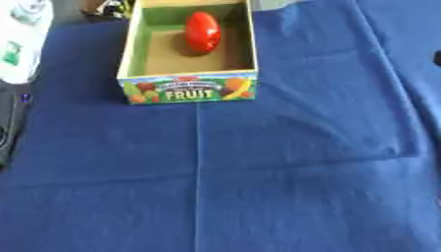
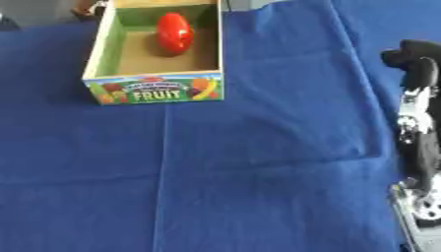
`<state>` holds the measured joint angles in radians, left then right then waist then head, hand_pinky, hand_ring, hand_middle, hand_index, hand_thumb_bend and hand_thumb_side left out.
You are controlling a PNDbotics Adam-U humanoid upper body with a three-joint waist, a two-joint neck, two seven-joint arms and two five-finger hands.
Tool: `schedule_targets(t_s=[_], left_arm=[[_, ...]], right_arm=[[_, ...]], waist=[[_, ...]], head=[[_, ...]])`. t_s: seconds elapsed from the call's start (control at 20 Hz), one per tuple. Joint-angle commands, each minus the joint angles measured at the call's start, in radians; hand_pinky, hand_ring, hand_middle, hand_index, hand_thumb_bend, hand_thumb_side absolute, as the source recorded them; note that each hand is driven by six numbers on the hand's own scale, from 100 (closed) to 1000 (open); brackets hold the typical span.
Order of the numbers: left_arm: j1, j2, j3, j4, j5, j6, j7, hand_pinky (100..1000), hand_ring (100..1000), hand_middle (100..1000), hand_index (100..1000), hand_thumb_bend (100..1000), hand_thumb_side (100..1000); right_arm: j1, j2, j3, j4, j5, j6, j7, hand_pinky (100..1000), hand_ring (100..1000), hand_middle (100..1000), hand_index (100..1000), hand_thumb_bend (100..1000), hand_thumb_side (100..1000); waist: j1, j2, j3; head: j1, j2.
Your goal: Pick up objects on the table and place them in the box.
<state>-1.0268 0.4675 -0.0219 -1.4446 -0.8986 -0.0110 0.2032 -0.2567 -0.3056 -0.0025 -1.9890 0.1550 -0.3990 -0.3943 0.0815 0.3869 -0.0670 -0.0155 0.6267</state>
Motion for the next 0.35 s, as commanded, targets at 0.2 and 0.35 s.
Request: schedule_targets(t_s=[0.2, 0.35], left_arm=[[0.096, -0.034, 0.055, -0.151, 0.086, -0.038, 0.086, 532, 706, 708, 928, 378, 1000], [0.162, -0.098, 0.038, -0.217, 0.127, -0.039, 0.127, 496, 674, 699, 935, 382, 1000]], right_arm=[[-0.011, -0.015, -0.026, -0.011, -0.009, -0.010, -0.008, 682, 643, 541, 699, 100, 661], [-0.020, -0.011, -0.035, -0.011, -0.005, -0.006, -0.019, 680, 641, 541, 700, 100, 661]], waist=[[-0.009, -0.015, 0.022], [-0.018, 0.000, 0.029]], head=[[-0.015, -0.003], [-0.026, -0.016]])
